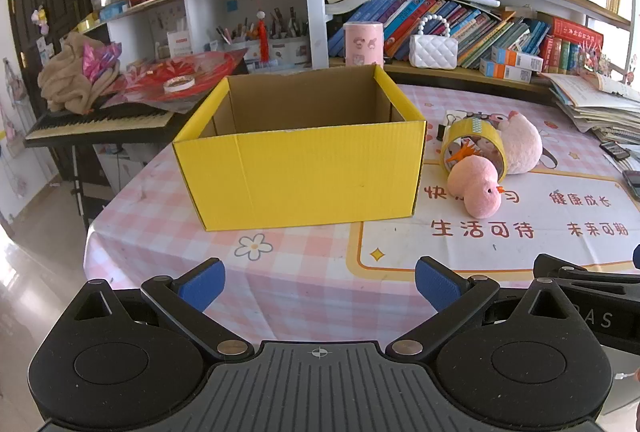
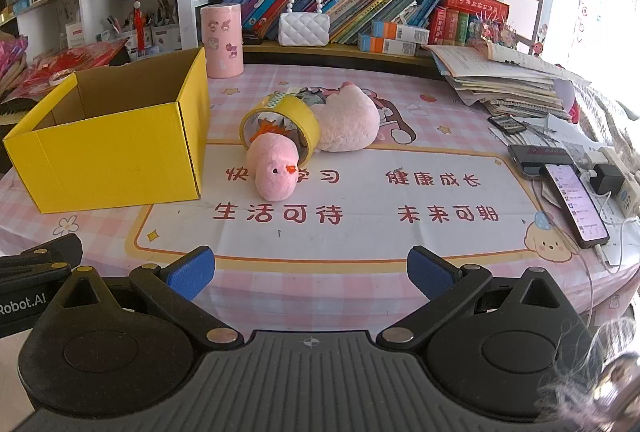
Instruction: Organize objects
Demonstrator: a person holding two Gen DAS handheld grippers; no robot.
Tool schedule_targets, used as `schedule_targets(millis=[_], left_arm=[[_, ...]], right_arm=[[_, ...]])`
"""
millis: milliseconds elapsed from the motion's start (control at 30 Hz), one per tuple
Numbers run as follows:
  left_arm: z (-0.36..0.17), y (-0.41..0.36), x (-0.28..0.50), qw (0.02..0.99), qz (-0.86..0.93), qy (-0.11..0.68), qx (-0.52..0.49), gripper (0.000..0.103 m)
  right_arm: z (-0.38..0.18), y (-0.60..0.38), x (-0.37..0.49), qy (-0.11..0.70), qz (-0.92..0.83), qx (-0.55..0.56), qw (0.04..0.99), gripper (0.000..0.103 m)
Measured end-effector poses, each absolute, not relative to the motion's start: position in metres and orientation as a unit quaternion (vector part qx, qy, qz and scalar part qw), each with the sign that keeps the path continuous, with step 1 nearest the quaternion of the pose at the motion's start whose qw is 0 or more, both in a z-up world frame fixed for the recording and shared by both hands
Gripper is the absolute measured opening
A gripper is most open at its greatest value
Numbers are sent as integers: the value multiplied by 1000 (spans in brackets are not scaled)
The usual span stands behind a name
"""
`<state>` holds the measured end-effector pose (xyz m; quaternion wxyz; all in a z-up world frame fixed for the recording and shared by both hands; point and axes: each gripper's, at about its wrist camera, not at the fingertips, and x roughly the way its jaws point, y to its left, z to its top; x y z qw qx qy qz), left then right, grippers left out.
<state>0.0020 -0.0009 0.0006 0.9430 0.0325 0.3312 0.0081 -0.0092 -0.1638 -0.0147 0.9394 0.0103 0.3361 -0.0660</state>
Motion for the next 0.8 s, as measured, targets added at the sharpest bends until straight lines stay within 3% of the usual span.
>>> schedule_targets(millis=[800], left_arm=[[-1, -1, 3, 942, 6, 333, 34, 102]], right_arm=[[-17, -163, -8, 338, -67, 12, 939, 103]])
